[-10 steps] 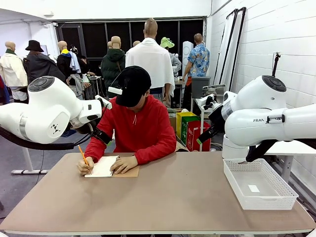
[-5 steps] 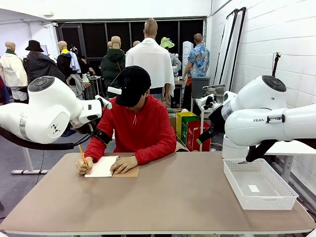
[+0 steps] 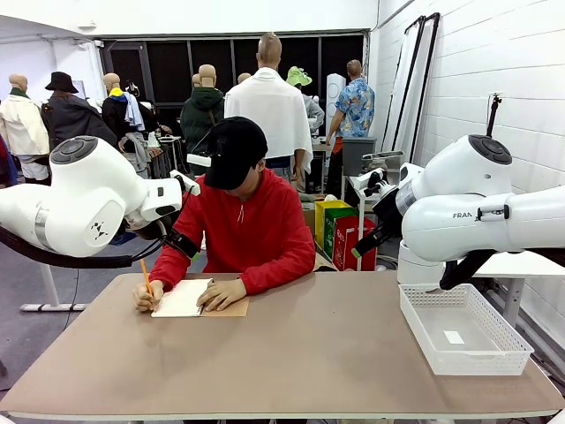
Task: Sort the paper based on its condition.
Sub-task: If a person hands you a paper, place it in the Organizing basket , and if it's crumpled, put it in the Trash can.
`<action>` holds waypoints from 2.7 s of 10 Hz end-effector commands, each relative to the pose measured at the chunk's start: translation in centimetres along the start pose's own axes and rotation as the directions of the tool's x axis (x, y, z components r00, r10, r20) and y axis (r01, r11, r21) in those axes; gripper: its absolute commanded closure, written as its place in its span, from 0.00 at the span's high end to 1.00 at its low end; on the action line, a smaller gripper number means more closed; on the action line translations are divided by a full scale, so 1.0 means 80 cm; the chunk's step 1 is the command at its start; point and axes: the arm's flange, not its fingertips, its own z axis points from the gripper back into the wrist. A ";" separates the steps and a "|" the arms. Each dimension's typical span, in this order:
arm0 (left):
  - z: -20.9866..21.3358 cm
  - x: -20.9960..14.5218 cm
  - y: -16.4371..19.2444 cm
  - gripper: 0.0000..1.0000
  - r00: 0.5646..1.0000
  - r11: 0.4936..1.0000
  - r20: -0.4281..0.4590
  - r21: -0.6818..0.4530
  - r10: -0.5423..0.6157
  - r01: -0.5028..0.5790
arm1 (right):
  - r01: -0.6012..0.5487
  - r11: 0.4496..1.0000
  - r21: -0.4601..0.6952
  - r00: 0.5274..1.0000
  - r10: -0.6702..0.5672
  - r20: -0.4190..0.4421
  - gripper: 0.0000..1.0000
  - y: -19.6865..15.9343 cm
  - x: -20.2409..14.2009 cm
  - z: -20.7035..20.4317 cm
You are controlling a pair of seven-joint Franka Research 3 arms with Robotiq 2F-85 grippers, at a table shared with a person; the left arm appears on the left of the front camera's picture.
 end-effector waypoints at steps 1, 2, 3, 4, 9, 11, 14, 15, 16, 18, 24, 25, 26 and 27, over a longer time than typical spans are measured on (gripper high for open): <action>0.000 0.000 0.000 1.00 1.000 1.000 -0.003 -0.001 -0.005 0.005 | 0.001 1.000 0.000 1.000 -0.001 0.000 1.00 -0.001 0.000 0.000; 0.000 0.000 0.000 1.00 1.000 1.000 -0.003 -0.001 -0.005 0.005 | 0.001 1.000 0.000 1.000 -0.001 0.000 1.00 -0.001 0.000 0.000; 0.000 0.000 0.000 1.00 1.000 1.000 -0.003 -0.001 -0.005 0.005 | 0.001 1.000 0.000 1.000 -0.001 0.000 1.00 -0.001 0.000 0.000; 0.000 0.000 0.000 1.00 1.000 1.000 -0.003 -0.001 -0.005 0.005 | 0.001 1.000 0.000 1.000 -0.001 0.000 1.00 -0.001 0.000 0.000; 0.000 0.000 0.000 1.00 1.000 1.000 -0.003 -0.001 -0.005 0.005 | 0.001 1.000 0.000 1.000 -0.001 0.000 1.00 -0.001 0.000 0.000; 0.000 0.000 0.000 1.00 1.000 1.000 -0.003 -0.001 -0.005 0.005 | 0.001 1.000 0.000 1.000 -0.001 0.000 1.00 -0.001 0.000 0.000; 0.000 0.000 0.000 1.00 1.000 1.000 -0.003 -0.001 -0.005 0.005 | 0.001 1.000 0.000 1.000 -0.001 0.000 1.00 -0.001 0.000 0.000; 0.000 0.000 0.000 1.00 1.000 1.000 -0.003 -0.001 -0.005 0.005 | 0.001 1.000 0.000 1.000 -0.001 0.000 1.00 -0.001 0.000 0.000; 0.000 0.000 0.000 1.00 1.000 1.000 -0.003 -0.001 -0.005 0.005 | 0.001 1.000 0.000 1.000 -0.001 0.000 1.00 -0.001 0.000 0.000; 0.000 0.000 0.000 1.00 1.000 1.000 -0.003 -0.001 -0.005 0.005 | 0.001 1.000 0.000 1.000 -0.001 0.000 1.00 -0.001 0.000 0.000; 0.000 0.000 0.000 1.00 1.000 1.000 -0.003 -0.001 -0.005 0.005 | 0.001 1.000 0.000 1.000 -0.001 0.000 1.00 -0.001 0.000 0.000; 0.000 0.000 0.000 1.00 1.000 1.000 -0.003 -0.001 -0.005 0.005 | 0.001 1.000 0.000 1.000 -0.001 0.000 1.00 -0.001 0.000 0.000; 0.000 0.000 0.000 1.00 1.000 1.000 -0.003 -0.001 -0.005 0.005 | 0.001 1.000 0.000 1.000 -0.001 0.000 1.00 -0.001 0.000 0.000; 0.000 0.000 0.000 1.00 1.000 1.000 -0.003 -0.001 -0.005 0.005 | 0.001 1.000 0.000 1.000 -0.001 0.000 1.00 -0.001 0.000 0.000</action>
